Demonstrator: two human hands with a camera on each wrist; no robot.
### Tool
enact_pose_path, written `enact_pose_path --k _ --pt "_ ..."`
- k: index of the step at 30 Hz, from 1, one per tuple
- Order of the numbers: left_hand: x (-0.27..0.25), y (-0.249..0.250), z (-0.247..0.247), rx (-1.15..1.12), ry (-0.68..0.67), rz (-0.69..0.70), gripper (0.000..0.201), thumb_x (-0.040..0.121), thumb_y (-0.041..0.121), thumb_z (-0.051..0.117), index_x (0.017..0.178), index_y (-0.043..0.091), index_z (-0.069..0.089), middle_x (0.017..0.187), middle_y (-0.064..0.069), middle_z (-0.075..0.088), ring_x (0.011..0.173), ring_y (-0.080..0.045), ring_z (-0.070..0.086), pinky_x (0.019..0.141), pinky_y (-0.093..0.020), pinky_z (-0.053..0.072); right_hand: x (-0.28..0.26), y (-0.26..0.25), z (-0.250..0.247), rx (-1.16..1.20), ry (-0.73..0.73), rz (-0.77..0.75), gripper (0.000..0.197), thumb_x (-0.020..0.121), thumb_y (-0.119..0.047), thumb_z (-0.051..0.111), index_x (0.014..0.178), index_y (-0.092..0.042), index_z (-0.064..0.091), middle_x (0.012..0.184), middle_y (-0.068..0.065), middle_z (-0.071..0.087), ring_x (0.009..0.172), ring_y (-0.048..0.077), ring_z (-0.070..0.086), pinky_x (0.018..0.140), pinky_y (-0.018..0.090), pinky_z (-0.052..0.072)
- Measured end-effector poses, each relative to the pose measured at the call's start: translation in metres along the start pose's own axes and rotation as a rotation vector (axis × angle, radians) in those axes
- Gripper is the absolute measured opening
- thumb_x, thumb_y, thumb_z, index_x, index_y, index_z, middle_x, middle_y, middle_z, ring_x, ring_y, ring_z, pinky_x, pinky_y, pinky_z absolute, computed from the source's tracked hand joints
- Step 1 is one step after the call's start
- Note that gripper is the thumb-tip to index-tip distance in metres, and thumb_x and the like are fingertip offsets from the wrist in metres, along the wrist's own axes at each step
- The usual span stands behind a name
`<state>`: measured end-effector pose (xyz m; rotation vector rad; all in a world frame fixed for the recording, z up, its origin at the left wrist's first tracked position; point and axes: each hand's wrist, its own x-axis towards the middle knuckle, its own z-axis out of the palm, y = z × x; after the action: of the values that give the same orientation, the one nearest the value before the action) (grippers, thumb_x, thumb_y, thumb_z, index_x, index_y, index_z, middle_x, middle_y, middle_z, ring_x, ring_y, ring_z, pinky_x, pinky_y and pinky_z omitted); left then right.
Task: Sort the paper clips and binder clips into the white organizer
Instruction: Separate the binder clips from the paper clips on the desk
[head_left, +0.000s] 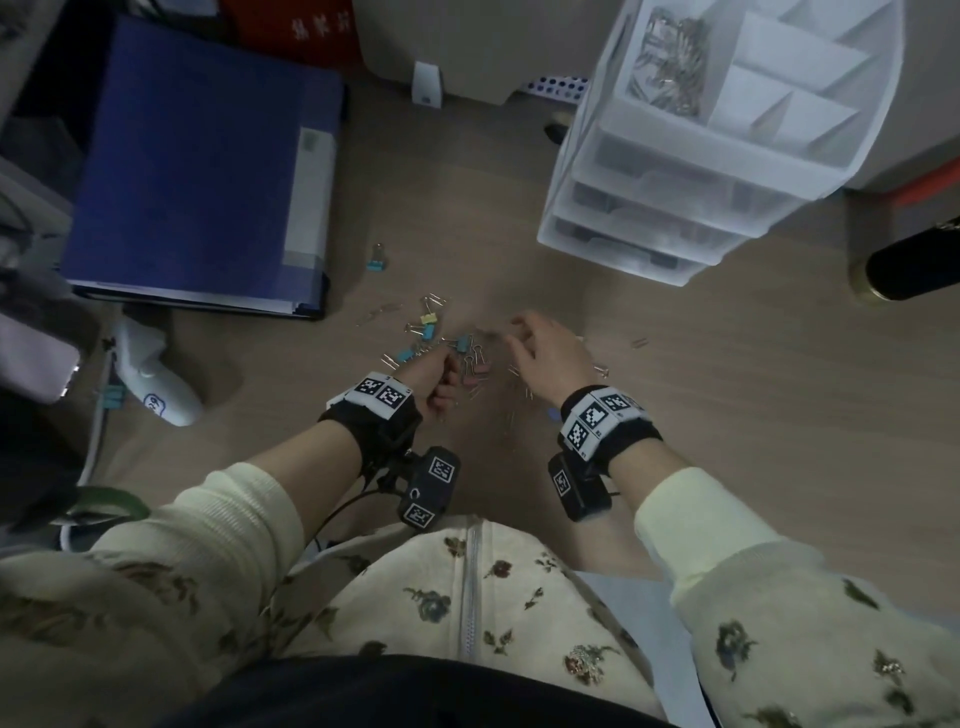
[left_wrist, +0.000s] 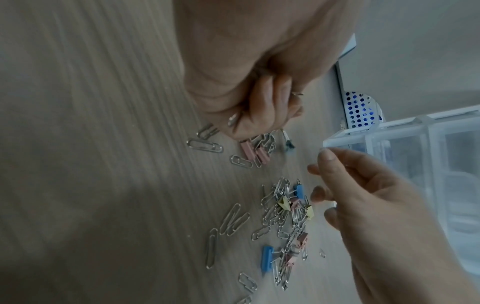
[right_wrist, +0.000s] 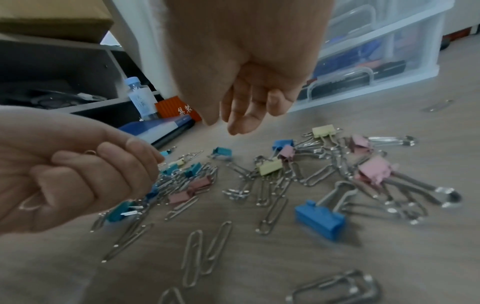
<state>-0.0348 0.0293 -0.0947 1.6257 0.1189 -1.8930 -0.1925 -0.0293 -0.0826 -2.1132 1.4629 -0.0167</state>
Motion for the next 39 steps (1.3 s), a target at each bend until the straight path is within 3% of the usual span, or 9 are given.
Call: enact_pose_path --k 5,9,13,17,22,24,29,33,39 --pt "-0.002 0.003 0.01 -0.006 -0.02 0.023 0.039 0.098 0.021 0.034 0.059 0.015 0.04 0.043 0.004 0.056 0.028 -0.003 0.032 0.031 -0.011 0.021 -0.008 0.037 -0.009 -0.128 0.013 0.17 0.026 0.093 -0.025 0.044 0.115 -0.013 0.053 0.111 0.008 0.06 0.098 0.029 0.057 0.074 0.036 0.046" --pt "0.004 0.002 0.014 -0.013 -0.004 0.035 0.041 0.098 0.026 0.038 0.062 0.013 0.051 0.06 -0.001 0.063 0.032 -0.003 0.045 0.032 -0.01 0.033 -0.017 0.058 -0.005 -0.198 -0.108 0.161 0.038 0.091 -0.036 0.047 0.124 -0.017 0.049 0.117 0.007 0.058 0.108 0.031 0.054 0.08 0.037 0.047" --pt "0.007 0.001 0.018 -0.028 -0.003 0.066 0.039 0.099 0.027 0.038 0.067 0.012 0.053 0.072 -0.003 0.056 0.037 -0.004 0.049 0.035 -0.011 0.037 -0.02 0.058 0.003 -0.26 -0.152 0.131 0.048 0.086 -0.035 0.057 0.13 -0.021 0.045 0.124 0.006 0.051 0.112 0.028 0.051 0.082 0.036 0.047" --pt "0.005 0.001 0.02 -0.034 -0.008 0.075 0.039 0.1 0.027 0.038 0.068 0.011 0.053 0.071 -0.003 0.054 0.041 -0.005 0.049 0.037 -0.012 0.039 -0.018 0.051 0.009 -0.234 -0.131 0.106 0.032 0.088 -0.02 0.053 0.119 -0.027 0.057 0.119 0.005 0.056 0.106 0.027 0.056 0.084 0.035 0.049" --pt "0.003 0.0 0.019 -0.037 -0.015 0.083 0.038 0.099 0.026 0.039 0.068 0.01 0.053 0.072 -0.003 0.055 0.037 -0.004 0.049 0.037 -0.012 0.04 -0.019 0.048 0.015 -0.234 -0.151 0.106 0.033 0.086 -0.015 0.053 0.11 -0.036 0.061 0.118 0.0 0.059 0.102 0.025 0.06 0.084 0.038 0.051" --pt "0.002 0.001 0.02 -0.046 -0.018 0.09 0.038 0.099 0.025 0.039 0.067 0.01 0.053 0.071 -0.004 0.054 0.037 -0.004 0.049 0.038 -0.012 0.04 -0.019 0.047 0.014 -0.242 -0.155 0.108 0.032 0.086 -0.017 0.051 0.111 -0.035 0.06 0.117 0.0 0.06 0.101 0.024 0.061 0.083 0.037 0.052" --pt "-0.001 0.002 0.023 -0.084 -0.018 0.089 0.037 0.099 0.022 0.038 0.067 0.009 0.052 0.069 -0.005 0.052 0.034 -0.005 0.049 0.039 -0.013 0.042 -0.019 0.051 0.01 -0.294 -0.147 0.149 0.028 0.093 -0.023 0.041 0.11 -0.015 0.062 0.102 0.009 0.065 0.09 0.03 0.061 0.068 0.032 0.048" --pt "-0.003 0.002 0.024 -0.094 -0.011 0.083 0.037 0.099 0.022 0.039 0.066 0.009 0.053 0.053 -0.001 0.055 0.035 -0.006 0.05 0.041 -0.015 0.043 -0.023 0.051 0.002 -0.274 -0.119 0.148 0.026 0.094 -0.025 0.042 0.105 -0.012 0.062 0.094 0.009 0.065 0.084 0.029 0.06 0.063 0.031 0.046" --pt "-0.006 0.001 0.022 -0.098 -0.021 0.101 0.038 0.099 0.024 0.04 0.069 0.008 0.055 0.06 -0.003 0.056 0.038 -0.007 0.052 0.041 -0.016 0.046 -0.019 0.041 -0.006 -0.23 -0.061 0.172 0.028 0.095 -0.03 0.039 0.094 -0.011 0.06 0.091 0.011 0.062 0.078 0.03 0.06 0.06 0.03 0.04"
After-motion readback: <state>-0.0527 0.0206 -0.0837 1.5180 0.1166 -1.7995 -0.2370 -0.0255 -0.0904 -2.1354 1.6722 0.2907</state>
